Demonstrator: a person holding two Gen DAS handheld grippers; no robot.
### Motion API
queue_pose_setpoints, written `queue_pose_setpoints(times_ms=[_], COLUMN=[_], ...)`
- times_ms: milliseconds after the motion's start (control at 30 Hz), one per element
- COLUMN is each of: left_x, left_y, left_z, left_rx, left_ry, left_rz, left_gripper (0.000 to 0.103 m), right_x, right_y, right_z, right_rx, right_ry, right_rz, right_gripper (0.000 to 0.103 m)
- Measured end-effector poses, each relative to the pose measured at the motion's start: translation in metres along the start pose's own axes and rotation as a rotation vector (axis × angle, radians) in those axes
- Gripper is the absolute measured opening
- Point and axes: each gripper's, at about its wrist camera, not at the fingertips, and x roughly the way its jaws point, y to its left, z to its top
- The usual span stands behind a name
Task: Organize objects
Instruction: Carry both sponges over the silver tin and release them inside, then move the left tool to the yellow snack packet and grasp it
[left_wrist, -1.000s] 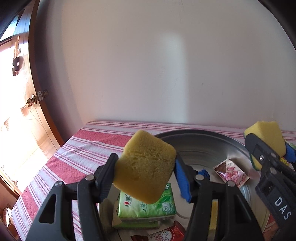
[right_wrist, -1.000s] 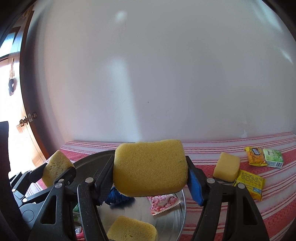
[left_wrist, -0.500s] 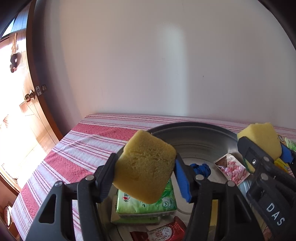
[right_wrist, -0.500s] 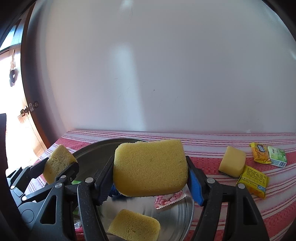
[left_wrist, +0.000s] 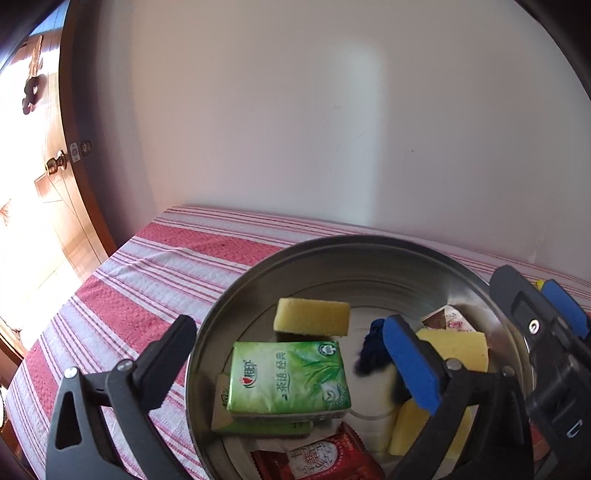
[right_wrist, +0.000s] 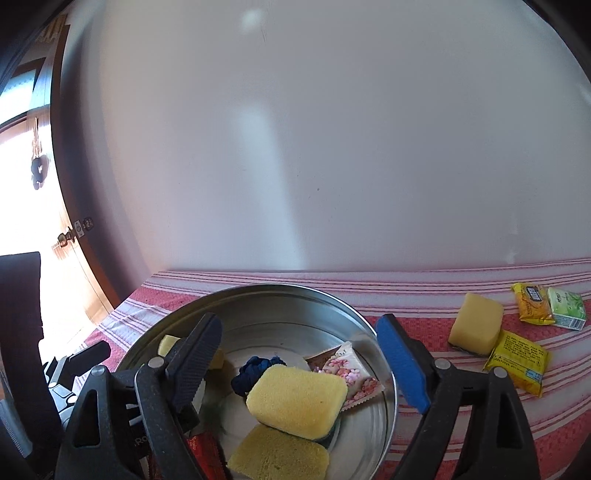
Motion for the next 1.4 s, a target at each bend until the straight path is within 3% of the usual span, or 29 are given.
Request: queue_pose_setpoints(times_ms=[167, 400, 767, 967, 1133, 1267, 1400], left_x=[-0.003, -0.006, -0.026, -0.04, -0.033, -0.022, -0.023], left_y=[-0.001, -0.003, 0.002, 0.013, 0.036, 0.041, 0.025], left_z=[-0.001, -0.001, -0.002, -0.002, -0.004, -0.006, -0.012], left_rx=[0.004, 0.006, -0.055, -0.11, -0.225, -0.248, -0.193], left_ry=[-0.007, -0.038, -0.176, -0.283, -0.274, -0.225, -0.239], left_rz=[-0.003, 0.002, -0.069, 0.011, 0.106, 0.102, 0.081], left_gripper=[0.102, 0.102, 0.103, 0.103, 0.103, 0.103, 0.103], right_x=[-0.006, -0.005, -0.019, -0.026, -0.029, -0.028, -0.028], right_y=[-0.009, -0.027, -0.043, -0.06, -0.086, -0.105, -0.12], right_z=[-0.001, -0.007, -0.009, -0.011, -0.013, -0.016, -0.021], right_rx=[0.024, 0.083, 0.11, 0.129, 0.19, 0.207, 0.16], right_ry=[-0.05, -0.041, -0.105, -0.118, -0.115, -0.083, -0.054], right_rz=[-0.043, -0.068, -0.107, -0.172, -0.223, -0.239, -0.297], right_gripper=[0.088, 0.088, 0.088, 0.088, 0.088, 0.088, 0.088])
